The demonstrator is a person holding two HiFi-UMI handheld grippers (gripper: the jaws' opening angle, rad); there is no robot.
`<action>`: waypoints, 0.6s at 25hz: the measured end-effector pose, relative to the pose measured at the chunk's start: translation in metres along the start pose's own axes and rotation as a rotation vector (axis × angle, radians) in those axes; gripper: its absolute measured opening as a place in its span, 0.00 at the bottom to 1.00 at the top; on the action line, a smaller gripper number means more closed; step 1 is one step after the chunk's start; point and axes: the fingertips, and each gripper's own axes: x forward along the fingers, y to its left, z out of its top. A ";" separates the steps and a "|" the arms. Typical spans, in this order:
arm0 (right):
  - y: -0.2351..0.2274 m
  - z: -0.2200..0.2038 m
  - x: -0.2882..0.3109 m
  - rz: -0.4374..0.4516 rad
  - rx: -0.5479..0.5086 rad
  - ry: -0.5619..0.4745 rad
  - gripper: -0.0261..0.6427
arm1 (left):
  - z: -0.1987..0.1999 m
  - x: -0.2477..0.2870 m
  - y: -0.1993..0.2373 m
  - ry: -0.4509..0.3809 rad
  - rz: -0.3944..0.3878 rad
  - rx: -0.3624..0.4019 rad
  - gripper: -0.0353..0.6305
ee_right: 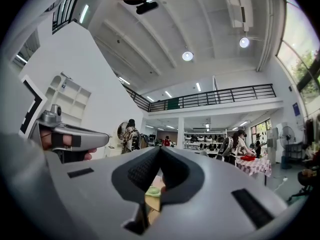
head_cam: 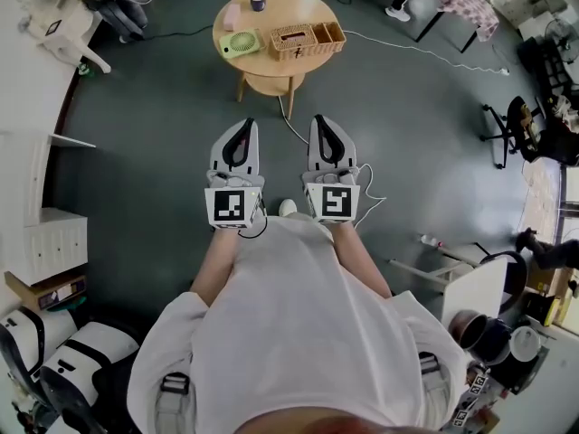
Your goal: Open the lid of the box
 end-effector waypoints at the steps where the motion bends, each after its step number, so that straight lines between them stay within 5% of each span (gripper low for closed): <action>1: -0.004 -0.003 0.001 0.004 -0.008 -0.003 0.01 | -0.001 0.002 -0.002 0.005 0.003 0.002 0.05; 15: -0.060 -0.081 0.030 0.026 0.056 0.135 0.01 | -0.031 0.042 -0.012 0.084 0.037 0.009 0.05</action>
